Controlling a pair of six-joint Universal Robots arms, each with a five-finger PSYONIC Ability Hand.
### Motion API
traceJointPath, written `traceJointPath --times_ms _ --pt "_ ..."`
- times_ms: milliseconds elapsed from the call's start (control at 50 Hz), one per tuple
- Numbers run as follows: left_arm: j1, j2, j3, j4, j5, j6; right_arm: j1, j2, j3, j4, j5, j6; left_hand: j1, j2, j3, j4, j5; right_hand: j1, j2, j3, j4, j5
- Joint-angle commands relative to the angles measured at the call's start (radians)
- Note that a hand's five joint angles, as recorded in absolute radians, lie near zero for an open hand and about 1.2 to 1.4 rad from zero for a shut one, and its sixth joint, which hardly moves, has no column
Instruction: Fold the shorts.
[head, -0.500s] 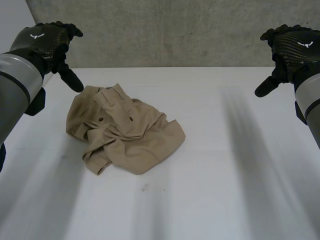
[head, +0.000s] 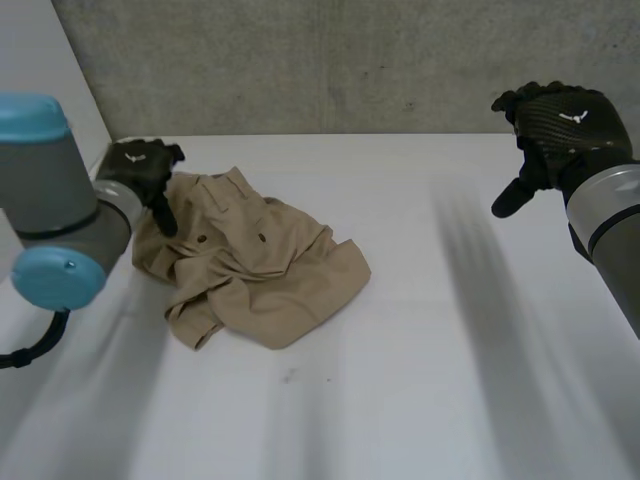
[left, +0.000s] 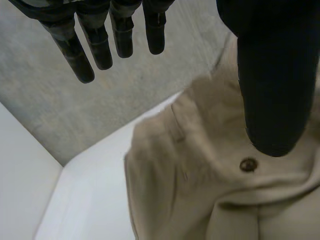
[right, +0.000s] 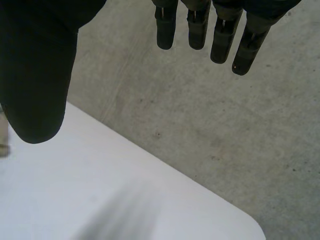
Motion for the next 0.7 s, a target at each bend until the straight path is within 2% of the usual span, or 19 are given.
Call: traceJointPath --times_ms 20,60,80,200,300,340,480,560,620,680,700 --pt "-0.004 -0.102 -0.010 0.076 0.095 0.005 0.000 0.027 0.005 -0.001 -0.001 -0.034 0.170 0.177 0.170 0.175 0.186 -0.022 -0.046 -0.015 -0.060 -0.064" --pt "-0.016 -0.111 -0.011 0.076 0.118 0.003 0.000 0.029 0.006 -0.002 -0.001 -0.040 0.478 0.485 0.478 0.483 0.495 -0.022 -0.046 -0.015 -0.060 -0.064" --pt "-0.034 -0.116 -0.011 0.082 0.141 -0.001 0.002 0.029 0.006 -0.002 -0.001 -0.040 0.738 0.746 0.738 0.743 0.755 -0.022 -0.046 -0.015 -0.060 -0.064" --pt "-0.097 -0.114 -0.011 0.101 0.180 -0.063 -0.001 0.029 0.005 -0.004 -0.001 -0.046 1.131 1.138 1.130 1.135 1.147 -0.022 -0.046 -0.015 -0.060 -0.064" --pt "-0.201 -0.114 -0.016 0.102 0.183 -0.164 -0.012 0.027 0.000 -0.004 -0.001 -0.048 1.143 1.150 1.143 1.147 1.159 -0.022 -0.046 -0.015 -0.060 -0.064" --pt "-0.273 -0.114 -0.028 0.101 0.191 -0.199 -0.014 0.027 -0.002 -0.005 -0.001 -0.046 1.143 1.150 1.143 1.147 1.159 -0.022 -0.046 -0.015 -0.060 -0.064" --pt "-0.490 -0.076 -0.091 0.101 0.250 -0.215 -0.015 0.013 -0.014 -0.005 -0.001 -0.046 1.143 1.150 1.143 1.147 1.159 -0.022 -0.046 -0.015 -0.060 -0.064" --pt "-0.589 -0.059 -0.118 0.105 0.249 -0.213 -0.018 0.013 -0.018 -0.007 -0.001 -0.048 1.143 1.150 1.143 1.147 1.159 -0.022 -0.046 -0.015 -0.060 -0.064" --pt "-0.645 -0.060 -0.126 0.110 0.244 -0.207 -0.026 0.013 -0.022 -0.005 -0.001 -0.059 1.143 1.150 1.143 1.147 1.159 -0.022 -0.046 -0.015 -0.060 -0.064" --pt "-0.663 -0.059 -0.128 0.110 0.241 -0.207 -0.040 0.013 -0.020 -0.005 -0.003 -0.071 1.143 1.150 1.143 1.147 1.159 -0.022 -0.046 -0.015 -0.060 -0.064" --pt "-0.665 -0.056 -0.126 0.110 0.238 -0.207 -0.041 0.013 -0.020 -0.005 -0.003 -0.073 1.036 1.043 1.035 1.040 1.052 -0.022 -0.046 -0.015 -0.060 -0.064"
